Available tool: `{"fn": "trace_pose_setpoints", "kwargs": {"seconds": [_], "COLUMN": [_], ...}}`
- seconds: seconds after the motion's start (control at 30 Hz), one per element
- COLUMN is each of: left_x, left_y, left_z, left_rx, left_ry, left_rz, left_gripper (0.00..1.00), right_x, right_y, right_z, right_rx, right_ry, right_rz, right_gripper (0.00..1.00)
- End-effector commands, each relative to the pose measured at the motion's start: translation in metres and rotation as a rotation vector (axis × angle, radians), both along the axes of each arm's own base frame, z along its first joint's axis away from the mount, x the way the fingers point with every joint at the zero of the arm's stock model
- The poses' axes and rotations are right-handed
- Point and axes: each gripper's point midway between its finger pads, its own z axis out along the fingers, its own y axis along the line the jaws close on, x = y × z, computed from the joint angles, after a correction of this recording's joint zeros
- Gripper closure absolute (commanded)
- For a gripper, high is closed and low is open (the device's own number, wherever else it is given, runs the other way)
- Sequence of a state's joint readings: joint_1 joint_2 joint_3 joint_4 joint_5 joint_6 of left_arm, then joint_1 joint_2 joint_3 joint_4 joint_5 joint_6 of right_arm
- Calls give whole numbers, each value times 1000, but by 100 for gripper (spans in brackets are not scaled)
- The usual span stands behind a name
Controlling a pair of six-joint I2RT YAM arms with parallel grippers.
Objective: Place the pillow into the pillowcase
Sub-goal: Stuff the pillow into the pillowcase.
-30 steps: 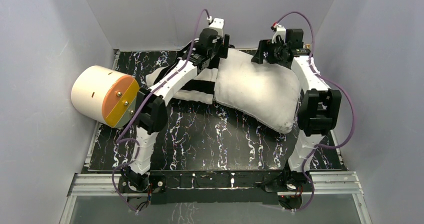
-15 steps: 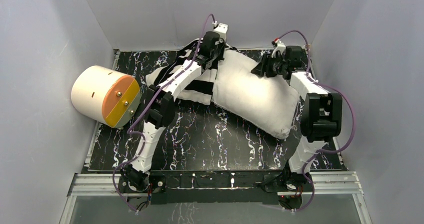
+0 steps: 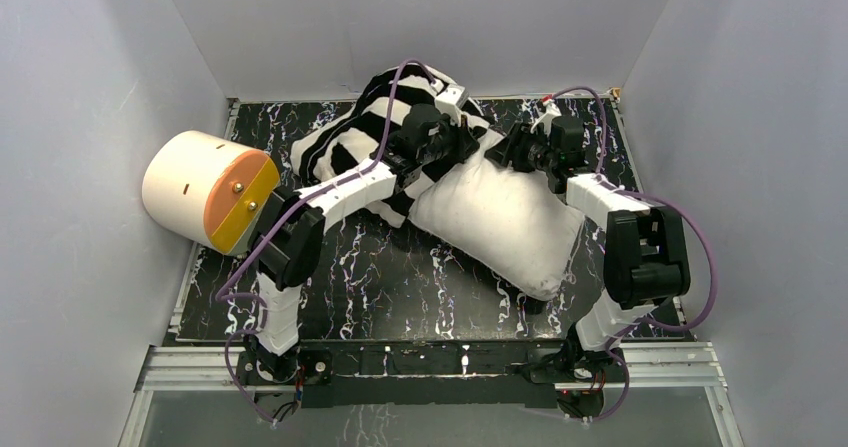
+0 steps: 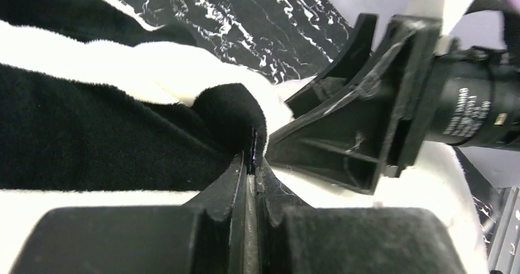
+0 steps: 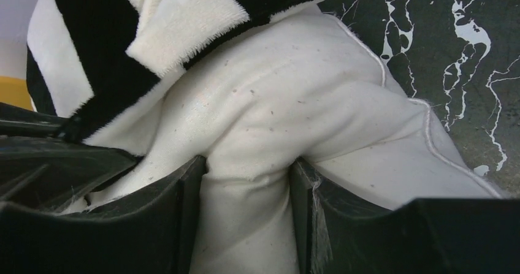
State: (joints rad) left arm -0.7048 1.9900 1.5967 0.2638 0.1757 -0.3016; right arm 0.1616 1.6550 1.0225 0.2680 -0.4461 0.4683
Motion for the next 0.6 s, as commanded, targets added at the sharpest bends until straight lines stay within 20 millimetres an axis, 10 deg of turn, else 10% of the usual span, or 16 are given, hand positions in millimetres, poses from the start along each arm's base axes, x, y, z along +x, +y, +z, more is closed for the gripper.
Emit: {"fn": "trace_pose_setpoints", "kwargs": {"seconds": [0.0,0.23,0.57], "left_x": [-28,-14,-30], "left_y": [-9,42,142], "left_z": [34,55,57], "left_rx": [-124,-14,52], "left_ry": [35,28,180], "left_rz": [-87,38,230], "left_gripper": [96,54,37], "right_x": [-15,-25,-57], "right_y": [20,2,16], "right_z": [1,35,85], "right_rx": [37,-109,-395], "right_ry": [25,-50,-241], "right_rz": [30,28,178], "right_gripper": [41,33,15]}}
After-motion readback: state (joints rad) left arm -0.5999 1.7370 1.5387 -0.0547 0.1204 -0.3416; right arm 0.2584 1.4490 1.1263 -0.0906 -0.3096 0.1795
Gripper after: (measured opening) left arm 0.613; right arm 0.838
